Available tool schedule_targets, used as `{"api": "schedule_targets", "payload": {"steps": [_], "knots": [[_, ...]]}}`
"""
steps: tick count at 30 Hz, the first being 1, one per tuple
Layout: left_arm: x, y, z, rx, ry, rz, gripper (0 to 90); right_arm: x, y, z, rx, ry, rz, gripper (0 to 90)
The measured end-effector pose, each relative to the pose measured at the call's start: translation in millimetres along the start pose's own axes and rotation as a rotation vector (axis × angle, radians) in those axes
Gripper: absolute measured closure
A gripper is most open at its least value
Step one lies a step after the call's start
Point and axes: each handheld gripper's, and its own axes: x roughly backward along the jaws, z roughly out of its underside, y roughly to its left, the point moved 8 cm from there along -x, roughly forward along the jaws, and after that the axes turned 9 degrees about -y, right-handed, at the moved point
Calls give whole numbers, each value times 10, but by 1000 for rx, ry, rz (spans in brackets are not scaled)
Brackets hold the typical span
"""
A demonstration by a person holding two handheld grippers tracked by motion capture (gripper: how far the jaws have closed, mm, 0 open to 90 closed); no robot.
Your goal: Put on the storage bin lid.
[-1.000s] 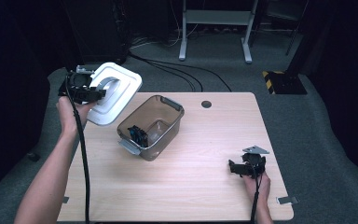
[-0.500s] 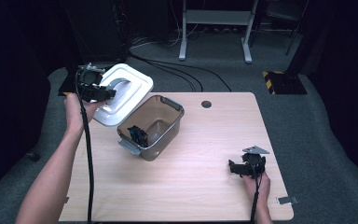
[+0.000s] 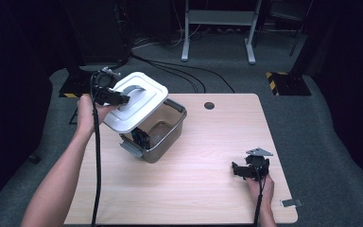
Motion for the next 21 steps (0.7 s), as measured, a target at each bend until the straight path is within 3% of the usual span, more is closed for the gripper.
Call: {"api": "schedule_targets", "payload": {"steps": [6,17,21], "knots": [[-180,-192,27,-11,55,32,672,0,0,0,1,0,0,69],[-485,-344,148,78,151,92,672,0,0,0,0,0,0,69],[-568,-356,204,86,171,100,672,0,0,0,0,0,0,69]]}}
